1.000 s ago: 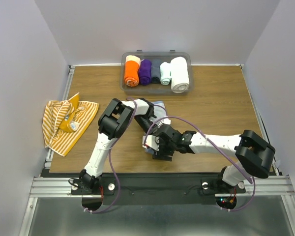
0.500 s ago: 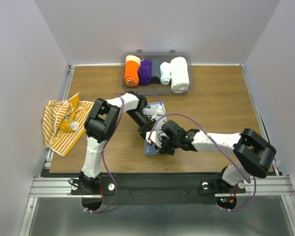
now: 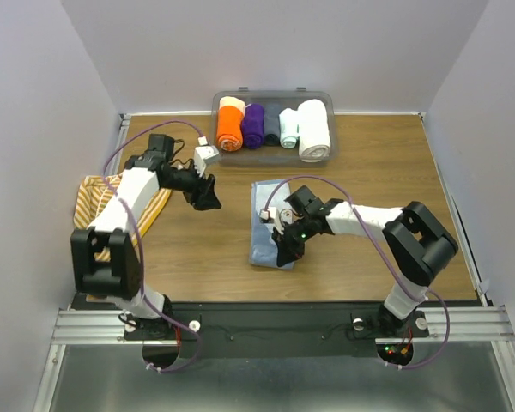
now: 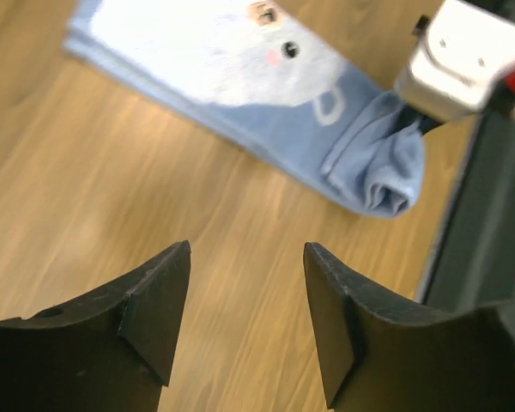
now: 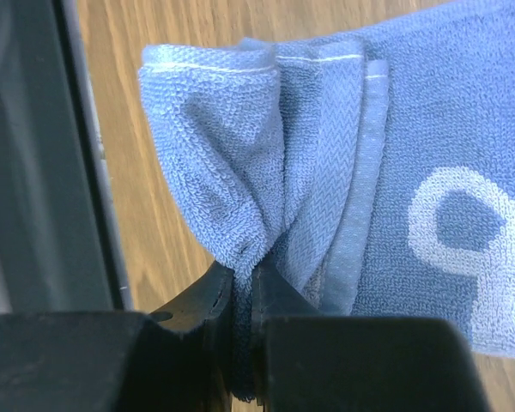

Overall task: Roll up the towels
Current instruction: Roll the towel

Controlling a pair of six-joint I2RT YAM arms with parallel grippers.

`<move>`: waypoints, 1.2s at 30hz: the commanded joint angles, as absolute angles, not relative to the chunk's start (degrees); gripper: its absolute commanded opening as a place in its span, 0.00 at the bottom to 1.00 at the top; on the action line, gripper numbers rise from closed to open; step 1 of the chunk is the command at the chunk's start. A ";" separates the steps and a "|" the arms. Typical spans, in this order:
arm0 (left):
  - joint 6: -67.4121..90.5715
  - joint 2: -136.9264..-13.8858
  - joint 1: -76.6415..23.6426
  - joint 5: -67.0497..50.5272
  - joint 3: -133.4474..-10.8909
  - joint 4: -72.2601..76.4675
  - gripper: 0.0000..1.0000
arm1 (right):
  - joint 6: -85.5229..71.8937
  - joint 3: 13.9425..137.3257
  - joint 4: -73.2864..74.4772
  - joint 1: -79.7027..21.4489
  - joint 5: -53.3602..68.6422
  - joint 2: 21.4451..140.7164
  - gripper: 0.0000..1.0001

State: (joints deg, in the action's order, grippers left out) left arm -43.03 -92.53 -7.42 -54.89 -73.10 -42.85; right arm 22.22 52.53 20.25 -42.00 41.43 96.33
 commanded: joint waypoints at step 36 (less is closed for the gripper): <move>-59.68 -76.72 -59.77 -6.33 -33.66 6.24 0.62 | 13.09 72.16 36.65 -32.70 71.89 124.89 0.05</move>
